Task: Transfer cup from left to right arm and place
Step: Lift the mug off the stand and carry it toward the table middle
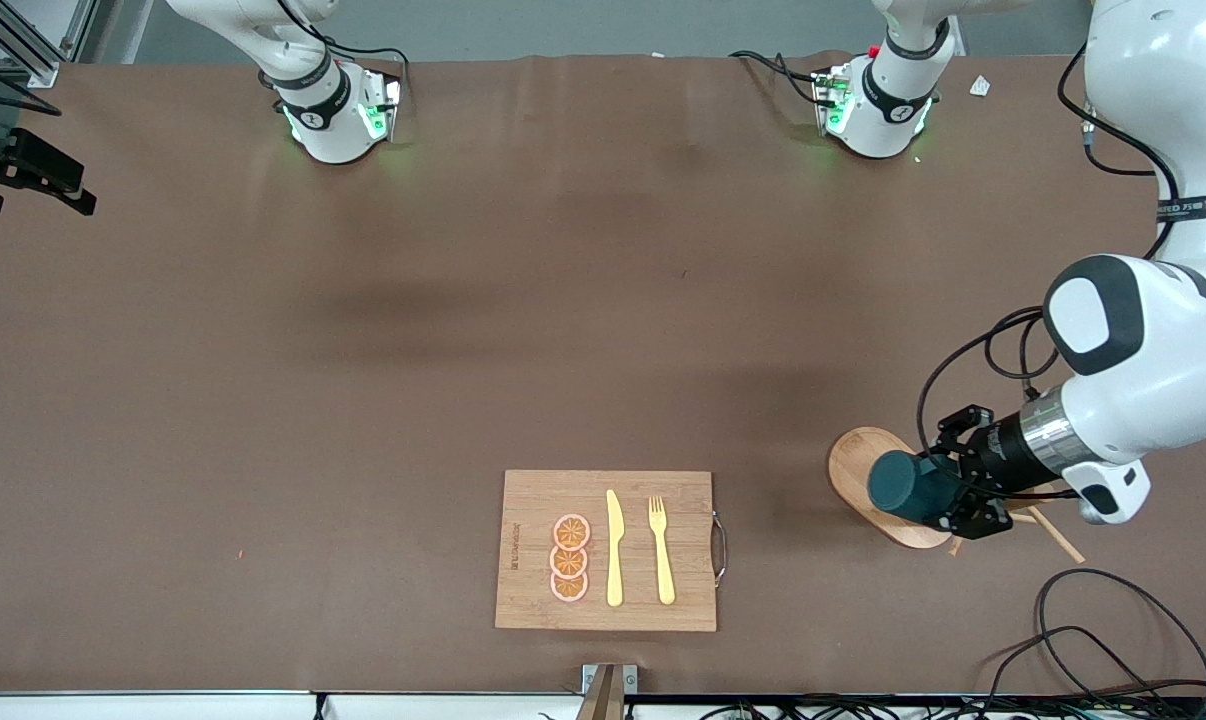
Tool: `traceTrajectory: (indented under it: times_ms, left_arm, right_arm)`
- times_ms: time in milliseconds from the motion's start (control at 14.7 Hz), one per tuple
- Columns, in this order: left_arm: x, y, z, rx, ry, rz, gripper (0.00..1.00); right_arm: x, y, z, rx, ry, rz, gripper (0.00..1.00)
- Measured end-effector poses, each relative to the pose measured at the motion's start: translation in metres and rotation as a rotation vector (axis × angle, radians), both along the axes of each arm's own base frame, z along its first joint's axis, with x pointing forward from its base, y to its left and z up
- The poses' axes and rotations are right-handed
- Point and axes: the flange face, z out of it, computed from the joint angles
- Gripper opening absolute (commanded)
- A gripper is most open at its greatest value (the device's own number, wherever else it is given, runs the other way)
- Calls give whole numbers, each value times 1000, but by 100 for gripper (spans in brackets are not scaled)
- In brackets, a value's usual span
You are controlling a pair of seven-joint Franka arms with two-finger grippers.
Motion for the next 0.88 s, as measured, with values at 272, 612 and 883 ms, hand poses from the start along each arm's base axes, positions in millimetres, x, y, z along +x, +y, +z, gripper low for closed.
traceTrajectory:
  times_ms: [272, 612, 883]
  left_arm:
    - [-15, -70, 5, 25, -7, -91, 58]
    - [-49, -176, 6, 138, -46, -227, 58]
    - [-95, -271, -1, 297, -128, -389, 58]
  right_arm:
    - [11, -1, -18, 1, 34, -2, 100]
    - [33, -14, -54, 2, 91, -25, 100]
    - [55, -43, -90, 4, 113, -74, 100]
